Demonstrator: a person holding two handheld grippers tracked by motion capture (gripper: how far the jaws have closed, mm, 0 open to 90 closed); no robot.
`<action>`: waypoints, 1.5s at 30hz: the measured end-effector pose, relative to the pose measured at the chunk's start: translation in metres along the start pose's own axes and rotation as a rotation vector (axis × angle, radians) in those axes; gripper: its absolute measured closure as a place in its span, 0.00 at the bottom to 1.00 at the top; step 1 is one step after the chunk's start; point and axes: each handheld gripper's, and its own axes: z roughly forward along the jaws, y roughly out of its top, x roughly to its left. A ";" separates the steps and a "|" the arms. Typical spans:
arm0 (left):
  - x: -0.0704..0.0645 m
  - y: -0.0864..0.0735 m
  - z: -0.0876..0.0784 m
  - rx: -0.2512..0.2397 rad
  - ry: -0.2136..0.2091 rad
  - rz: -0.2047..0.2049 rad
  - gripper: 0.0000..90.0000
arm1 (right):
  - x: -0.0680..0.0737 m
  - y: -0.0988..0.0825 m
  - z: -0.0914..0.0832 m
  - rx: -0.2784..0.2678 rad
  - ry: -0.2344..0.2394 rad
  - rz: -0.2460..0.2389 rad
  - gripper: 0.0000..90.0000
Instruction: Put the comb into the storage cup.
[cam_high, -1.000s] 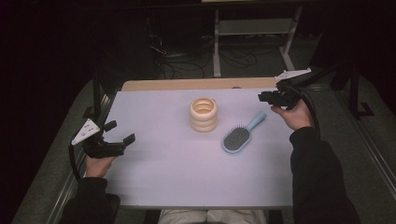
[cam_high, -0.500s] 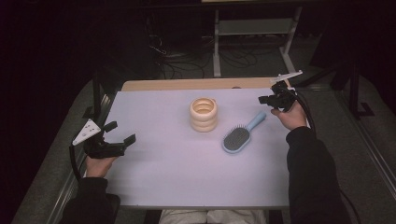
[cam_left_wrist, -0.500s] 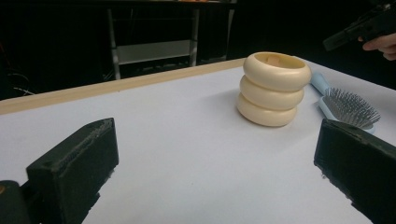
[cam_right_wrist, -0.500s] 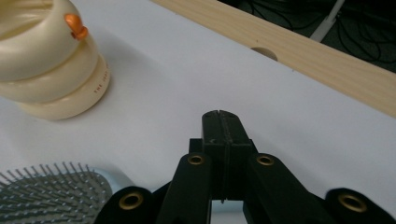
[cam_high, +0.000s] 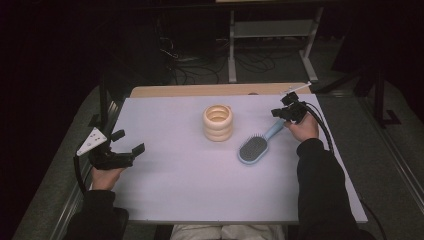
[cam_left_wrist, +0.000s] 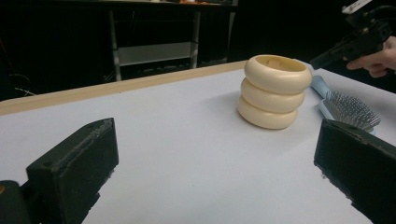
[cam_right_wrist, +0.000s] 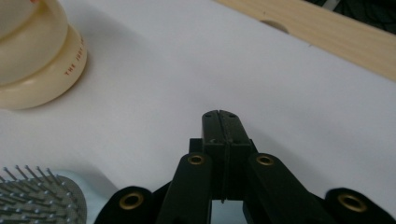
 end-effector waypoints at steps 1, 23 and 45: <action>0.000 0.000 0.000 0.001 0.000 0.000 0.00 | 0.000 -0.001 0.003 0.005 0.003 0.005 0.99; 0.000 0.000 0.001 0.004 -0.003 -0.002 0.00 | -0.006 -0.022 0.014 0.093 -0.062 -0.032 0.99; 0.000 0.000 0.001 0.013 -0.005 0.001 0.00 | -0.012 -0.037 -0.001 0.123 -0.043 -0.035 0.99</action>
